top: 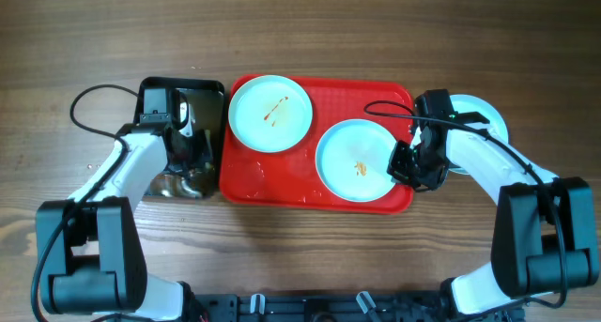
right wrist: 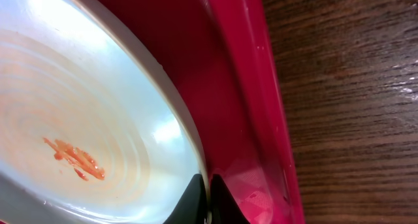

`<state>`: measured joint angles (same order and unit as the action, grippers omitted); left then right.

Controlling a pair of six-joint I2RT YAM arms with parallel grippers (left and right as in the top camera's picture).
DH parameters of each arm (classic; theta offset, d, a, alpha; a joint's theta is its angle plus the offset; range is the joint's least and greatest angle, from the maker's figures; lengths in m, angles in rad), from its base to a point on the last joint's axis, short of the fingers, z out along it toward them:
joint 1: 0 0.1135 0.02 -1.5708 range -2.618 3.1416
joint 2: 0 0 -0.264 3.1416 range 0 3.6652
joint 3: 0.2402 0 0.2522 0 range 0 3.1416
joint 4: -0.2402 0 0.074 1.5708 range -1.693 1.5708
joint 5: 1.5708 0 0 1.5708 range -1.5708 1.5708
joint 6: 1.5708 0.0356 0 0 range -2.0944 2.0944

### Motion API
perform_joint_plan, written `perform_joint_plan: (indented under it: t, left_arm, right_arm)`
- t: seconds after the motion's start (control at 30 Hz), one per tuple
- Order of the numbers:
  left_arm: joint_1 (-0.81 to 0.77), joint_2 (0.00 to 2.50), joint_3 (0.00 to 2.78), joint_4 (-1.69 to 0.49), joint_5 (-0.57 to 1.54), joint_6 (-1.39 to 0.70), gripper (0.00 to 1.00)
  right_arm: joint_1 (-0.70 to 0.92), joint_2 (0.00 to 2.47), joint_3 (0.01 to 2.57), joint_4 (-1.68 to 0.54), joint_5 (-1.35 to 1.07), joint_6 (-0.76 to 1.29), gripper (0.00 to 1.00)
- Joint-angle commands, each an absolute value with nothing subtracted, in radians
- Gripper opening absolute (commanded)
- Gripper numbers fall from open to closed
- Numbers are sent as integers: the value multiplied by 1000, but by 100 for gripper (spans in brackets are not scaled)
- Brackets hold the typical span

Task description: Clean dirty plates on tray and stack at the side

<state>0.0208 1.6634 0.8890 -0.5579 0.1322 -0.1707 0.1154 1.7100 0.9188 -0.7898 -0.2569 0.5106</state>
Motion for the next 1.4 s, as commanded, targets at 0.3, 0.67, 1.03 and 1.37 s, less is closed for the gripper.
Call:
perform_joint_plan:
  t: [0.3,0.67,1.03,1.37]
  left_arm:
    - [24,1671,886,-564,331,-162,9]
    - [25,1388,892,-550,160,-165,4]
    - [25,1259,892,-450,73,-164,4]
    - [25,1193,892,-397,73,-165,4]
  right_arm:
    - [121,1700,903,-798,-225,496,4]
    - [121,1700,903,-797,-224,496,4]
    - [121,1700,903,-797,-224,493,4]
    - [121,1700,903,-794,-224,493,4]
